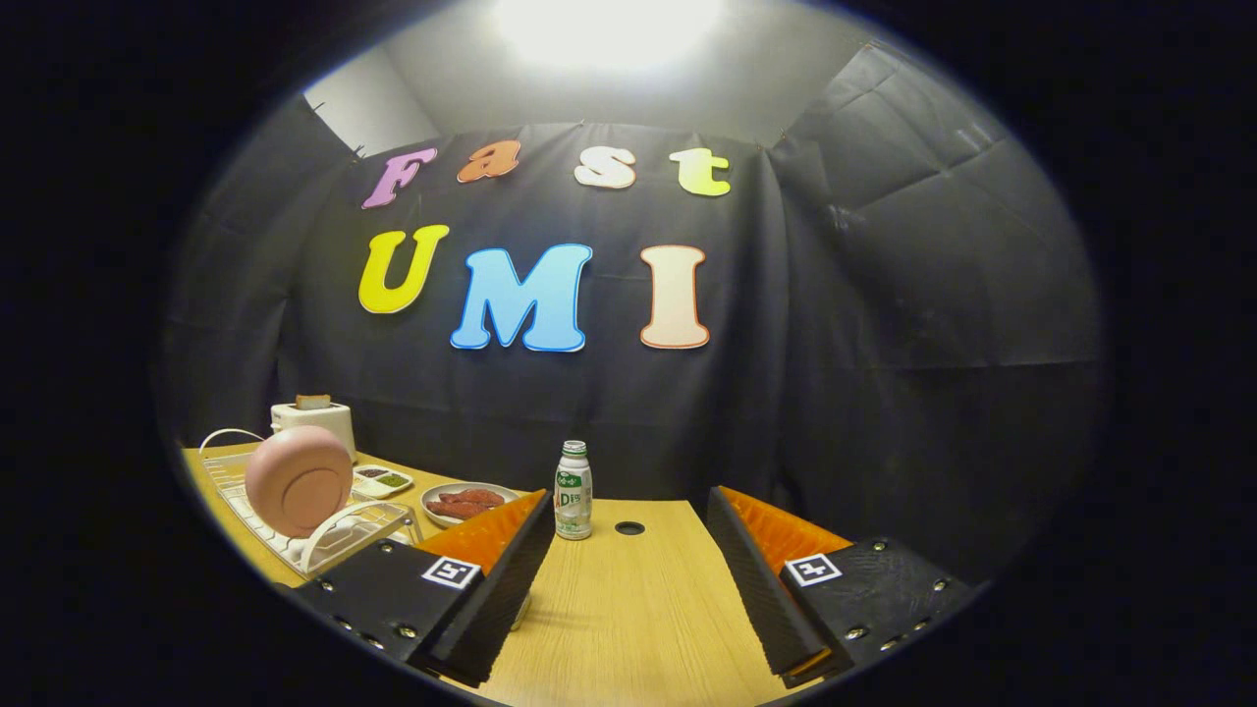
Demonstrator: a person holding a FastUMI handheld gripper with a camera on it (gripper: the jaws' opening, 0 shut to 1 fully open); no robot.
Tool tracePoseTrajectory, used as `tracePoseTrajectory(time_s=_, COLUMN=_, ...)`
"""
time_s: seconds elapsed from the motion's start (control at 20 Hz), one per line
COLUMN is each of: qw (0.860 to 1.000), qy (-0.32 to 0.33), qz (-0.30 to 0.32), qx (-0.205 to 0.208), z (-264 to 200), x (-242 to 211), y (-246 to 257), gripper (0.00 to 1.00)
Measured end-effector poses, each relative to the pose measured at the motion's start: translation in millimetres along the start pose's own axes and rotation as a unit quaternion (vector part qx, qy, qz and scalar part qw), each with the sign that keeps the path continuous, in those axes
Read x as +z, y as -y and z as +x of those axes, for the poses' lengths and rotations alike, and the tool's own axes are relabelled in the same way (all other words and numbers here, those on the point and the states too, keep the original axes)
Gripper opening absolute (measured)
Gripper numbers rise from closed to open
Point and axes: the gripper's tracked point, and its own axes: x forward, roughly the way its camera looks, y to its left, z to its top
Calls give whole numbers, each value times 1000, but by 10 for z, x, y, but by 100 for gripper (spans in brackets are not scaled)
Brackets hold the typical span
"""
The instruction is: Take the plate from the dish rack, then take the spoon from the basket and place it into the plate.
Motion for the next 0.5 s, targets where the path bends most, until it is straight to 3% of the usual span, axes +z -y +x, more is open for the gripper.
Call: tracePoseTrajectory(time_s=0.5, qw=998, qy=-44, qz=16, qx=44, z=-542, x=518, y=-942, gripper=97)
